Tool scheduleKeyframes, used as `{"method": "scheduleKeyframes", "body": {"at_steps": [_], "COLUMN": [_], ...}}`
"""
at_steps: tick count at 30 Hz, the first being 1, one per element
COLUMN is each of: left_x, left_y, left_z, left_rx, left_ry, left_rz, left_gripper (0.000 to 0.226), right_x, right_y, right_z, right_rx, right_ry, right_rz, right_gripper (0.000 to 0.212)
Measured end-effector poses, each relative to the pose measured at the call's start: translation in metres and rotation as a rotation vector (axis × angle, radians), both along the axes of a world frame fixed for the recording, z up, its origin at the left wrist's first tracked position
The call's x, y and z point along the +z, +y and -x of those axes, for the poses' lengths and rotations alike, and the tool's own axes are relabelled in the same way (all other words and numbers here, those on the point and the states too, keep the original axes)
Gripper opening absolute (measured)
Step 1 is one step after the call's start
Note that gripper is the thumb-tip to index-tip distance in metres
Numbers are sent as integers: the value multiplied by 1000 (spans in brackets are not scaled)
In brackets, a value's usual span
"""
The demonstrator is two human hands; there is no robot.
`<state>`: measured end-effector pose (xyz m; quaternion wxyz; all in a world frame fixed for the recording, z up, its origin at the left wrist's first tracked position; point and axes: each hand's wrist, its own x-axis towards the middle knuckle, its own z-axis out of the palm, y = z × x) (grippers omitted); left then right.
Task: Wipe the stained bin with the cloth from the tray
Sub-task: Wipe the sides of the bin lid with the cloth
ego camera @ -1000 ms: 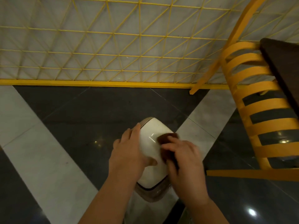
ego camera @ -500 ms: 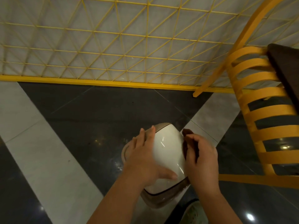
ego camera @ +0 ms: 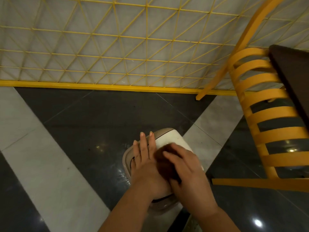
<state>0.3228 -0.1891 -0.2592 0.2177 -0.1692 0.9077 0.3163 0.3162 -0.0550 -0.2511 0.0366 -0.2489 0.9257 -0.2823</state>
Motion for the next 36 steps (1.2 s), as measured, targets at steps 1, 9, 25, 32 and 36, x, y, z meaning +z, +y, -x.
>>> {"method": "scheduleKeyframes", "body": {"at_steps": [1, 9, 25, 32, 36], "left_x": [-2, 4, 6, 27, 26], "left_y": [0, 0, 2, 10, 11], "left_z": [0, 0, 3, 3, -1], "left_rx": [-25, 12, 20, -49, -82], "left_ry": [-2, -15, -42, -47, -119], "left_rz": [19, -10, -21, 226, 182], "left_gripper": [134, 166, 163, 154, 156], "right_x": [3, -4, 0, -17, -10], "right_y": [-5, 2, -5, 15, 13], "right_z": [6, 63, 63, 31, 11], "right_rx": [80, -394, -592, -749, -622], "right_ry": [32, -200, -395, -389, -206], "right_rz": [-46, 127, 297, 350, 287], "right_gripper": [65, 34, 27, 32, 29]}}
